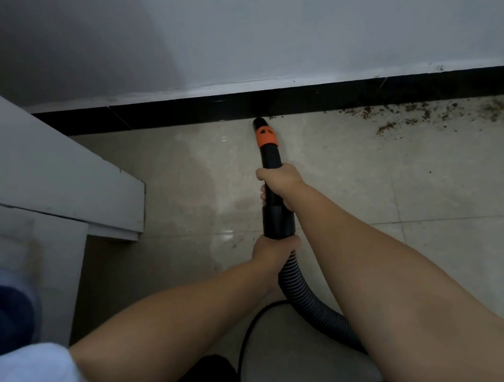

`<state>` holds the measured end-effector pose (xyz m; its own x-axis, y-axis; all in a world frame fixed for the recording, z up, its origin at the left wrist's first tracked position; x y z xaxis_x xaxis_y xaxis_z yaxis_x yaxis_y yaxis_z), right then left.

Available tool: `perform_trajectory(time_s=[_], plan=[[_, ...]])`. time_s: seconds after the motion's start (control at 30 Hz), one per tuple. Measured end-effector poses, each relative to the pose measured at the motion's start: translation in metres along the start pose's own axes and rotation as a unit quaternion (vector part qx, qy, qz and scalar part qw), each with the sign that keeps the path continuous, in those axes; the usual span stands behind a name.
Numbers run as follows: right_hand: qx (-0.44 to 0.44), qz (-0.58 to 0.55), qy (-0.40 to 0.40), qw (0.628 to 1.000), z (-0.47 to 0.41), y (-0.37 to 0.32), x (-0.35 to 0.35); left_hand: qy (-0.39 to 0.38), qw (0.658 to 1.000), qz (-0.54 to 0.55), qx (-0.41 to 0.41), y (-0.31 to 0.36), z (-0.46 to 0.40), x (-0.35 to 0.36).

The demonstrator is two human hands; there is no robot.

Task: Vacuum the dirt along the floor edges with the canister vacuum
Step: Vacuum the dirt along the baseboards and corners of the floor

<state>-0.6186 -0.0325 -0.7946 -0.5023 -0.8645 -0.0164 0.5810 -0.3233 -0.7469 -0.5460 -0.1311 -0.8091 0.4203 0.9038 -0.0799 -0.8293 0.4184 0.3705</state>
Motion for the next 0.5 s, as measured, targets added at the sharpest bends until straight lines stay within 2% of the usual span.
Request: perform_trajectory(time_s=[0.23,0.5], plan=[[-0.010,-0.014,0.072,0.997,-0.006,-0.007,-0.013,-0.057,0.997,-0.051,0.016,0.017,-0.001,-0.002],[-0.001,-0.026,0.108,0.994,-0.003,-0.001,-0.043,-0.097,0.990,-0.098,0.011,0.014,-0.003,0.019]])
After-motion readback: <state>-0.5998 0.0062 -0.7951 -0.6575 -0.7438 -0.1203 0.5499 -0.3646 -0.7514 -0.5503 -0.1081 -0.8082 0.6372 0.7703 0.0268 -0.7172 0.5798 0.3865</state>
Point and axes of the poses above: each hand's wrist, its own z-axis away from the middle knuckle, its own x-axis out of the palm, y = z × x, the point moved 3 cm from there along -z, towards the middle knuckle, and after that the axes turned 7 degrees about -x, right-handed, at the moved point
